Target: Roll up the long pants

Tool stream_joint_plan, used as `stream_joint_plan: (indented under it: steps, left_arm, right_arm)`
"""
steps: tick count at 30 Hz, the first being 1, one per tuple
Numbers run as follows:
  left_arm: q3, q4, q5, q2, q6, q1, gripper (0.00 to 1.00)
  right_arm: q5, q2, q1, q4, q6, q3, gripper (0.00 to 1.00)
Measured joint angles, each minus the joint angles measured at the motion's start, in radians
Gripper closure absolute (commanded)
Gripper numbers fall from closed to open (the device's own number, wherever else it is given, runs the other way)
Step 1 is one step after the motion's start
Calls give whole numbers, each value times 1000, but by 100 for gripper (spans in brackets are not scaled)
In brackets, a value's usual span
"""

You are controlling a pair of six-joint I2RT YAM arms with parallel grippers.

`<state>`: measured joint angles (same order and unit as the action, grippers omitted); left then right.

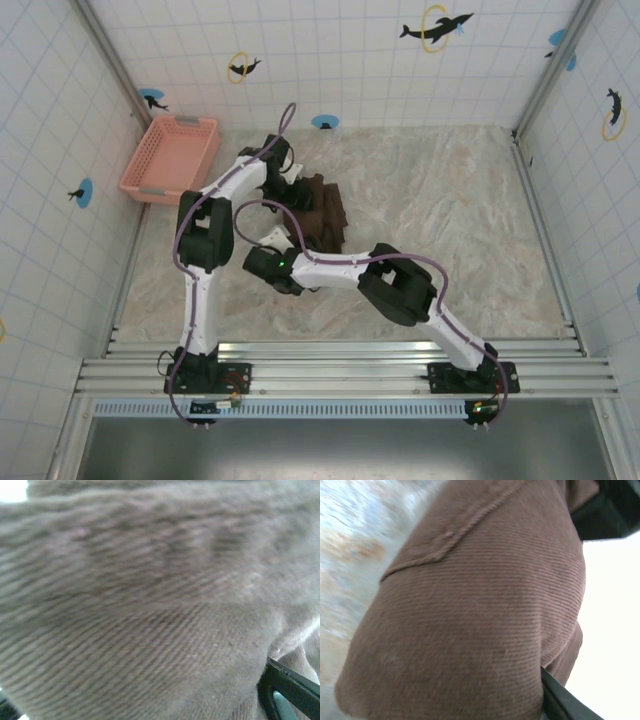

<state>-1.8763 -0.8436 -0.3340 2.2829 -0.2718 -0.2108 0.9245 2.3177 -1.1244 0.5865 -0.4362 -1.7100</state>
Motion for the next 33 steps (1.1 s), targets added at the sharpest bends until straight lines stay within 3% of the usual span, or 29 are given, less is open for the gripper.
stream_joint_plan:
  steps: [9, 19, 26, 33]
  left_arm:
    - [71, -36, -65, -112, -24, 100, 3]
    - [77, -97, -53, -263, 7, 160, 3]
    - [178, -92, -64, -323, 36, 159, 3]
    - [203, -60, -103, -324, 32, 135, 3]
  right_arm:
    - [-226, -172, 101, -178, -3, 236, 70]
    - [-798, -308, 258, -351, -21, 360, 74]
    - [-1286, -333, 388, -707, -294, 547, 74]
    - [-1476, -238, 413, -1117, -599, 652, 74]
